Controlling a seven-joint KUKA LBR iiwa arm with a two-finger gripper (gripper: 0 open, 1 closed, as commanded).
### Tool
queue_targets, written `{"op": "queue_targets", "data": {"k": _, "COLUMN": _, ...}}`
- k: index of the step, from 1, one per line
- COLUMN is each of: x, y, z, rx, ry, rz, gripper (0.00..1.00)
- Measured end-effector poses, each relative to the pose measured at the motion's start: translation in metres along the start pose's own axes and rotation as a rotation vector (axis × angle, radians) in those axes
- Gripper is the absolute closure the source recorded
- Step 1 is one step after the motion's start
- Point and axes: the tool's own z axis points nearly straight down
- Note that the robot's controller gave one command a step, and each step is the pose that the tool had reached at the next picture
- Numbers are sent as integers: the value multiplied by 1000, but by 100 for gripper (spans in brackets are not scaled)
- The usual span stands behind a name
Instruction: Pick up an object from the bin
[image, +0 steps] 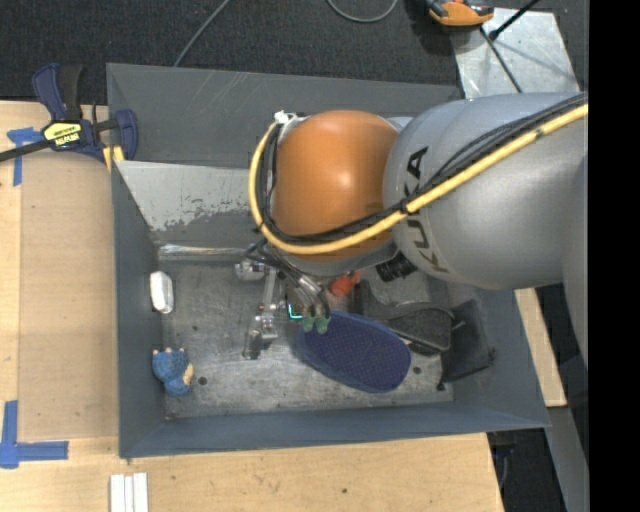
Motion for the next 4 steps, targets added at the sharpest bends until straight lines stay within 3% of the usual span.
{"op": "queue_targets", "data": {"k": 1, "x": 11, "y": -88, "z": 136, "rx": -6, "ry": -13, "rz": -26, "gripper": 0}}
{"op": "queue_targets", "data": {"k": 2, "x": -2, "y": -133, "z": 133, "rx": -7, "ry": -19, "rz": -124, "gripper": 0}}
{"op": "queue_targets", "data": {"k": 3, "x": -7, "y": -134, "z": 130, "rx": -4, "ry": -35, "rz": -120, "gripper": 100}}
{"op": "queue_targets", "data": {"k": 4, "x": -12, "y": -185, "z": -9, "rx": 3, "ry": -16, "rz": -388, "gripper": 100}}
